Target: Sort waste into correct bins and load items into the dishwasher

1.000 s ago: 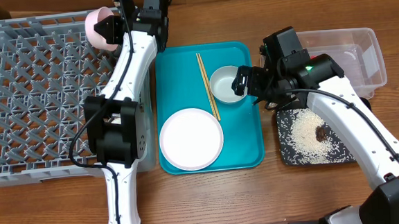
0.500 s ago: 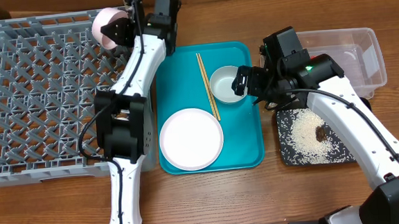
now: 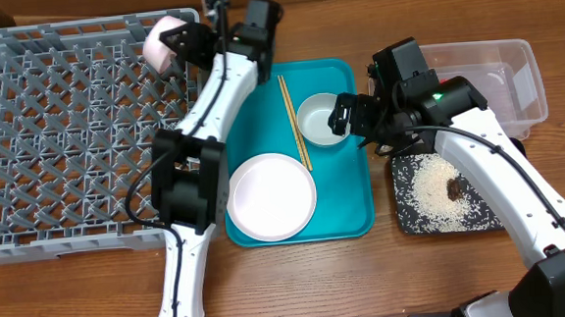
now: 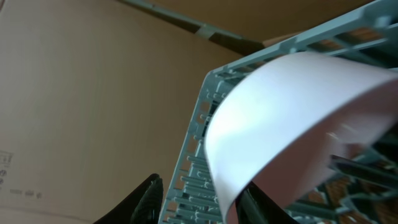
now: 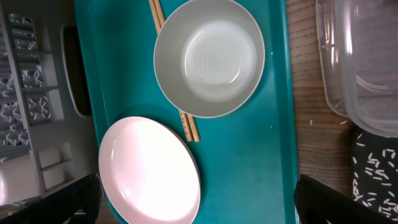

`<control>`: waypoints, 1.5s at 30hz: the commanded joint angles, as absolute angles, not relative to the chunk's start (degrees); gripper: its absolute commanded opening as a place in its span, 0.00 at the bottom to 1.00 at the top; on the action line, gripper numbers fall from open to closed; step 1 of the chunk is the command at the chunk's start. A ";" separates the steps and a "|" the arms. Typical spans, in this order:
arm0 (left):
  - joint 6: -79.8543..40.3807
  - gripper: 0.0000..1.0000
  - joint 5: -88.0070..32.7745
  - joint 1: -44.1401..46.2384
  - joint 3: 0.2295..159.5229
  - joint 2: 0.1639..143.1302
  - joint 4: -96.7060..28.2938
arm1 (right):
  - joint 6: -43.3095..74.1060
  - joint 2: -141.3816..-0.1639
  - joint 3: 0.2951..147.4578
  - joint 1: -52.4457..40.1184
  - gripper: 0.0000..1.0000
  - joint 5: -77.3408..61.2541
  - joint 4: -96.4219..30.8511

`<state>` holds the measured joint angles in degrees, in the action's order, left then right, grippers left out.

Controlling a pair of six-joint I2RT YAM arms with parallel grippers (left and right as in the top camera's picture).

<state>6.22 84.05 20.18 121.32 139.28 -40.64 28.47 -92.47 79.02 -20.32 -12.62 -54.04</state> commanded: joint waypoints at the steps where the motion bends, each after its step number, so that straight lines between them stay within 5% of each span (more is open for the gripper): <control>1: 6.61 0.40 85.45 22.61 121.01 138.89 -40.42 | 28.49 -91.57 80.62 -20.56 1.00 -12.01 -53.87; 21: -6.46 0.41 59.05 20.73 121.56 134.63 -56.62 | 28.49 -91.57 80.62 -20.56 1.00 -12.01 -53.87; 26: -6.90 0.40 40.73 22.17 125.38 131.41 -63.64 | 28.49 -91.57 80.62 -20.56 1.00 -12.01 -53.89; 34: -9.89 0.36 -7.62 23.29 127.31 126.26 -65.89 | 28.49 -91.57 80.62 -20.56 1.00 -12.01 -53.87; 45: -17.17 0.41 -16.36 25.69 122.98 133.80 -58.41 | 28.49 -91.57 80.62 -20.56 1.00 -12.01 -53.87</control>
